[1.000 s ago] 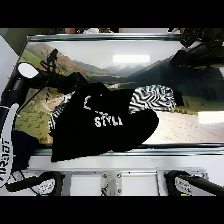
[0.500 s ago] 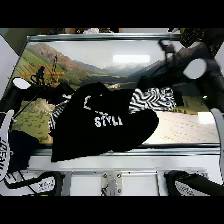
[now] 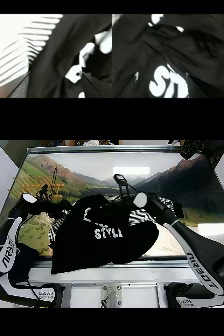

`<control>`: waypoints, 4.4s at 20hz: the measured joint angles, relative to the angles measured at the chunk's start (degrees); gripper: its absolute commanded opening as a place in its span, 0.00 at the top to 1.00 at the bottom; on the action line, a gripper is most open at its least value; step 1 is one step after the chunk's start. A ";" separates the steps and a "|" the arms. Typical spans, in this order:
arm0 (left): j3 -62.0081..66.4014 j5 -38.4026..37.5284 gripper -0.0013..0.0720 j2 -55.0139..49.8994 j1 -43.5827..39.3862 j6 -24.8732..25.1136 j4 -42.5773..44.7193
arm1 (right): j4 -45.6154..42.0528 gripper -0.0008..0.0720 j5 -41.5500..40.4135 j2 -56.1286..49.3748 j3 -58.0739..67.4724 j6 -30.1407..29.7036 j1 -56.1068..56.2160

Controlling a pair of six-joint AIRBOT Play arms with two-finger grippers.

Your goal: Fold the clothes and pants, and hang the long-sleeved shirts on hangers.

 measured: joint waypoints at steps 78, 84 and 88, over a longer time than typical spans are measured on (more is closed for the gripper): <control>18.21 -18.05 0.96 -5.55 -33.90 0.02 -0.39 | -33.07 0.97 31.47 37.09 -21.79 17.00 -6.54; 39.19 -19.06 0.96 11.19 -31.47 -1.51 -0.48 | -33.77 0.97 28.28 37.13 5.84 12.26 -11.96; 44.57 -12.15 0.96 24.24 -33.77 -1.70 -0.63 | -31.28 0.97 23.37 37.20 23.61 11.17 -12.72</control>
